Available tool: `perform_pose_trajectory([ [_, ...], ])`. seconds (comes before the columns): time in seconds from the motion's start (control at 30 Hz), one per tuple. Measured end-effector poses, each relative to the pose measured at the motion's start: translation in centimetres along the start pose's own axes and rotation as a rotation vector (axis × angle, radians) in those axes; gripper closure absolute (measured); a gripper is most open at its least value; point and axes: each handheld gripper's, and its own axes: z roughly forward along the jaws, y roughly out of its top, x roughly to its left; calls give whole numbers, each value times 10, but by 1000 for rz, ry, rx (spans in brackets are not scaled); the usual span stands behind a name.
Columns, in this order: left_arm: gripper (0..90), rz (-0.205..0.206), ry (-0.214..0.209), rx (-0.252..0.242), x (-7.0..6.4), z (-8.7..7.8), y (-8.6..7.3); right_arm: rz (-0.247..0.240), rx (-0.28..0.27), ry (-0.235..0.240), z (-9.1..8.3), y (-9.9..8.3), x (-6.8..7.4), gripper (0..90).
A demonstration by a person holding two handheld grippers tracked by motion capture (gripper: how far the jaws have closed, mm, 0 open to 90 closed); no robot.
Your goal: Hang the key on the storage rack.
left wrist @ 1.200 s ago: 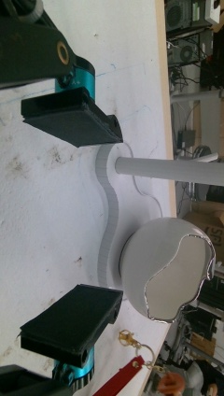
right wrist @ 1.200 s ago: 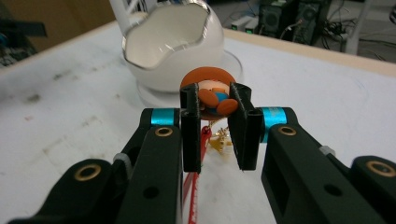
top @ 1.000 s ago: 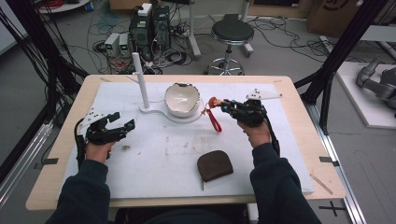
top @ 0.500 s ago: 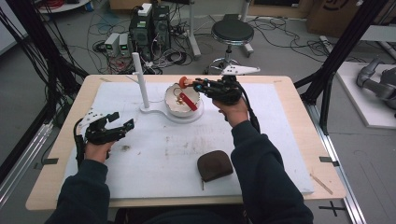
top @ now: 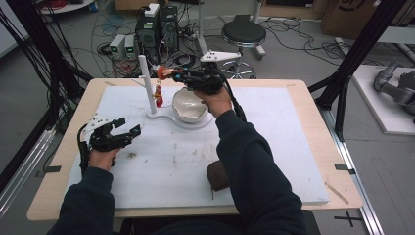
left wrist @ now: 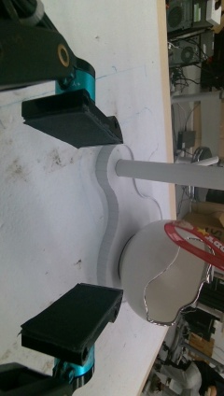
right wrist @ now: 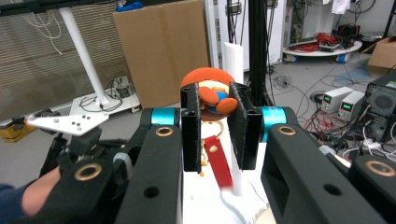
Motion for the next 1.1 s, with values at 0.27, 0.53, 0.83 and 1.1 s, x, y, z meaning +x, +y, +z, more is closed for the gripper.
perform_pose_trajectory([
  [0.27, 218, 0, -1, -3, 0, 0, 0, -14, 10, 22, 40, 18, 8, 770],
  [0.53, 218, -1, -3, -4, -1, -1, 0, -17, 21, -15, 66, 25, 10, 770],
  [0.83, 218, 2, -3, -1, 0, -1, 0, -12, 35, -59, 70, 24, 5, 769],
  [1.1, 218, 3, -2, 0, 0, -2, 0, -11, 84, -121, 48, 7, -12, 768],
])
